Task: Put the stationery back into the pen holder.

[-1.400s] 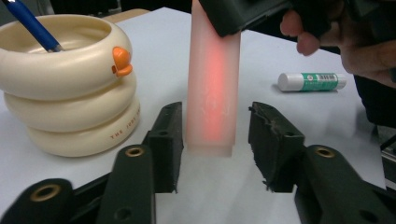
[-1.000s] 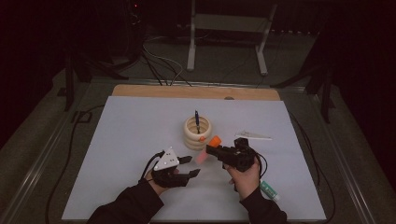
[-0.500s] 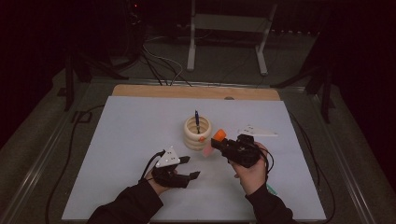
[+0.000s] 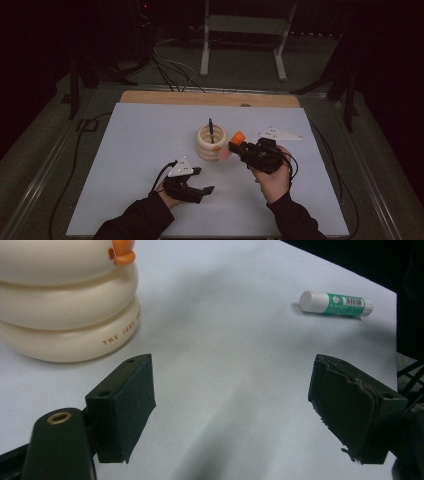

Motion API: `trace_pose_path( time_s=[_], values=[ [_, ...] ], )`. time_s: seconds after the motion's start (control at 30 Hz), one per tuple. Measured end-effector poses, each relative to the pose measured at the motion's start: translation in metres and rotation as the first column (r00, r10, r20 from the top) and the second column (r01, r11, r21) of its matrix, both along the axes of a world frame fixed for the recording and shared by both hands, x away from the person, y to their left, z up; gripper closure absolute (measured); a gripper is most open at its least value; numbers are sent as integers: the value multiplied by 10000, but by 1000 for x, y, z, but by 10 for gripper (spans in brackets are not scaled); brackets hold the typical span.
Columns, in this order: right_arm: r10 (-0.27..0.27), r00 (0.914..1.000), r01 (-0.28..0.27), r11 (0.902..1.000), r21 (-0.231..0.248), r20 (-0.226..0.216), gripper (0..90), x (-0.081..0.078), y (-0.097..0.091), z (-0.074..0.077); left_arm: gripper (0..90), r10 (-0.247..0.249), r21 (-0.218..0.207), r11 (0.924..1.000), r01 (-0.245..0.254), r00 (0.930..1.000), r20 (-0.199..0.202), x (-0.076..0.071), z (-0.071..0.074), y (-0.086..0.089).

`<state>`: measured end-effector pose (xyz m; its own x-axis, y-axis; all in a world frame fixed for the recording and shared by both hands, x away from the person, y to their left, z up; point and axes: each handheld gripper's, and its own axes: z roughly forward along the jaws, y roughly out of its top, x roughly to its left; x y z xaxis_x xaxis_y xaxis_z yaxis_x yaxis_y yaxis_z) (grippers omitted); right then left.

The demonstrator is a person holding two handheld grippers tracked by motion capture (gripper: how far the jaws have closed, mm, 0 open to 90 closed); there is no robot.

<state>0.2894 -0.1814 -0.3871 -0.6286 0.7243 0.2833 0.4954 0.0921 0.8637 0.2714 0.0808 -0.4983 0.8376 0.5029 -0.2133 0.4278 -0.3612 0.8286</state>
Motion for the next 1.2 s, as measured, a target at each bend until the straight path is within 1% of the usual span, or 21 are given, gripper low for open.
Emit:
trace_pose_path(
  time_s=[0.03,0.13,0.2,0.23,0.27,0.4,0.43,0.57,0.67,0.83,0.87,0.97,1.1,1.2],
  values=[
    [5,10000,-5,10000,-20,11,729,1,0,1,157,-67,-20,10000,67,10000,-26,0,0,0],
    [34,9999,-32,9999,-143,150,729,3,1,7,89,-277,-81,9996,277,9996,-30,-1,0,-1],
    [34,9999,-32,9999,-132,163,729,4,2,9,62,-317,-69,9995,316,9995,-4,-1,0,-1],
    [45,9998,-42,9999,-159,191,729,4,2,10,62,-400,-42,9992,400,9992,-49,-1,0,-2],
    [52,9996,-47,9998,-215,267,728,6,3,13,22,-434,-64,9990,434,9990,-61,-1,0,-2],
    [67,9995,-59,9996,-276,297,729,9,5,16,13,-453,34,9990,453,9990,14,-2,-1,-2],
    [95,9996,-86,9995,-293,277,728,10,5,17,13,-523,26,9986,523,9986,55,-3,0,-3],
    [136,9988,-115,9989,-452,468,728,15,6,22,2,-470,103,9989,468,9986,249,-4,0,-2],
    [146,9985,-120,9987,-488,524,728,19,7,26,1,-499,21,9988,498,9983,301,-3,0,-2],
    [107,9979,-64,9978,-660,646,728,25,10,29,2,-676,227,9975,669,9972,313,-4,-1,-3],
    [105,9975,-52,9973,-739,704,728,28,11,30,2,-688,217,9974,682,9972,286,-4,-1,-3],
    [64,9975,-10,9971,-760,705,728,33,13,30,2,-701,237,9973,693,9969,355,-4,-1,-3],
    [23,9977,33,9966,-823,680,728,38,15,30,2,-811,147,9966,806,9961,361,-4,-1,-2],
    [24,9976,34,9964,-849,685,727,40,16,30,2,-814,188,9966,808,9961,350,-4,-1,-2]
  ],
)
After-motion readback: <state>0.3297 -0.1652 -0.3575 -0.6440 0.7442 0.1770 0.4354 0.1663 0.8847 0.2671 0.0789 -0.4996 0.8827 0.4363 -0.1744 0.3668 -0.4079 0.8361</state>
